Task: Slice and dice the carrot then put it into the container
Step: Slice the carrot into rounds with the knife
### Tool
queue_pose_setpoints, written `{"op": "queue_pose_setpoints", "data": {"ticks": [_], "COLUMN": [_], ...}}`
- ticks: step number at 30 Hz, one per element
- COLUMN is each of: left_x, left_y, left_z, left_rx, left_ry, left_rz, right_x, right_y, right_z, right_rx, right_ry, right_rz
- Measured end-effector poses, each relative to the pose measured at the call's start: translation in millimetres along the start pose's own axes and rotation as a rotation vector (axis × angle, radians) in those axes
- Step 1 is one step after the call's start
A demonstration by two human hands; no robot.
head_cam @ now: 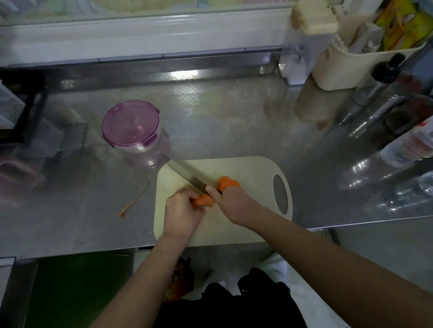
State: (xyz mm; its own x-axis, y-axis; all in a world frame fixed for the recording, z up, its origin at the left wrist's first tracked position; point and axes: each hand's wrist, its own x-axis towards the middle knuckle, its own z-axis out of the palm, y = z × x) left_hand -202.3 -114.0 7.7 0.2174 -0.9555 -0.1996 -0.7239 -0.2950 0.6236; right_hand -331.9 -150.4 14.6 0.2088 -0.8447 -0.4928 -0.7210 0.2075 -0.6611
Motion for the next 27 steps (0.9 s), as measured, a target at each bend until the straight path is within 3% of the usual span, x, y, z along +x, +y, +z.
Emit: {"op": "queue_pose_setpoints", "data": {"ticks": [13,19,24,27], "left_x": [0.7,5.1,3.8,2.2], "left_y": [8.5,9.7,8.1,8.6], "left_z": [-8.7,-11.7,-12.2,-13.0], "left_rx": [-0.064,-0.105,-0.085,-0.078], "left_ry": [-0.032,-0.06,-0.068,-0.058], "left_rz": [-0.083,-0.117,-0.073,-0.063], "right_x": [-14.1,-49.9,-54.0,-47.0], "right_y": [-1.0,36.8,39.8,29.2], "right_z": [-4.5,-23.6,-21.4,-15.0], "right_rx": [0.045,0.075,-0.163,-0.195], "right_ry": [-0.005,-0.043,-0.145,-0.14], "right_rz": [-0.041,0.1,0.188,0.108]}}
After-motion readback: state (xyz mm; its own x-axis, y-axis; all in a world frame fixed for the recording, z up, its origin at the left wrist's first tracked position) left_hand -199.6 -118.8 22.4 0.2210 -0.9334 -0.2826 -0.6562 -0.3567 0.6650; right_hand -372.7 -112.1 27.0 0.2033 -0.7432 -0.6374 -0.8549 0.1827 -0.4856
